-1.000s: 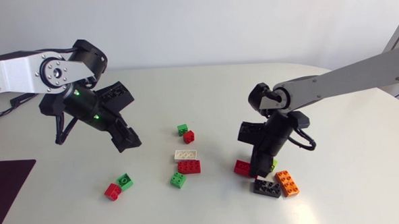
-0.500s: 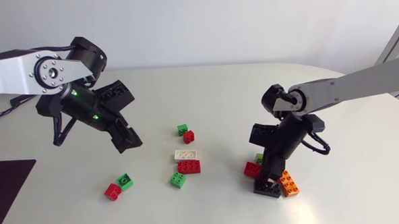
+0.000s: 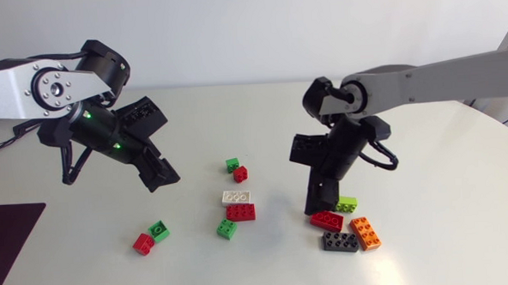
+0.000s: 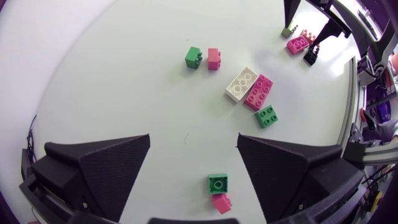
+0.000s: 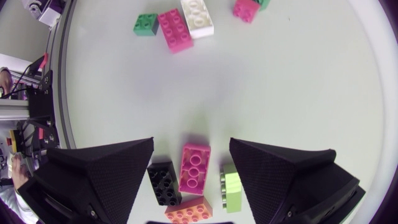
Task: Sort duplo bricks by size, large to the right and small to the left
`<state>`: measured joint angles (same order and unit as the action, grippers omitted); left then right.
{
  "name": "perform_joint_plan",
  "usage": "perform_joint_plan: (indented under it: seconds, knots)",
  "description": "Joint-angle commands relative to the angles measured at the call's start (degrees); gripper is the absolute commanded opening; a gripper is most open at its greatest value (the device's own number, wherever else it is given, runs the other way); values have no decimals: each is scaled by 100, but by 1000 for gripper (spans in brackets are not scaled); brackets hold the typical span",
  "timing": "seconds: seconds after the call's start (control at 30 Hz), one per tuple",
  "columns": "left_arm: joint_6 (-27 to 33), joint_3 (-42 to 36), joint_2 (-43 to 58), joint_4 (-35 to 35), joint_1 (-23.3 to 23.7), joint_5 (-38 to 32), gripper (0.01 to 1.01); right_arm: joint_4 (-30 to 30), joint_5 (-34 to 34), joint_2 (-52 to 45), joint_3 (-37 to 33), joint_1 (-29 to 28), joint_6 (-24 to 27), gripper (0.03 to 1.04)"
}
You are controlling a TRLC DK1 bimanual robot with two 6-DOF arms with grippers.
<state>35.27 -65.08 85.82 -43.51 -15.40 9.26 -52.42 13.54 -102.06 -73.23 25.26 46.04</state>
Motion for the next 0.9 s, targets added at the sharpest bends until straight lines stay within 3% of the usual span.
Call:
perform_joint_plan:
  seconds: [0.0, 0.33, 0.87]
  knots:
    - [-73, 145, -101, -35, 28, 50, 975, -180, -1, -191, -438, 313, -95, 910]
    - [-81, 74, -171, -193, 388, 6, 975, -242, 26, -1061, -1149, 1157, 63, 910]
    - [-196, 197, -197, -202, 450, 6, 975, -251, 87, -1844, -1817, 1482, 256, 908]
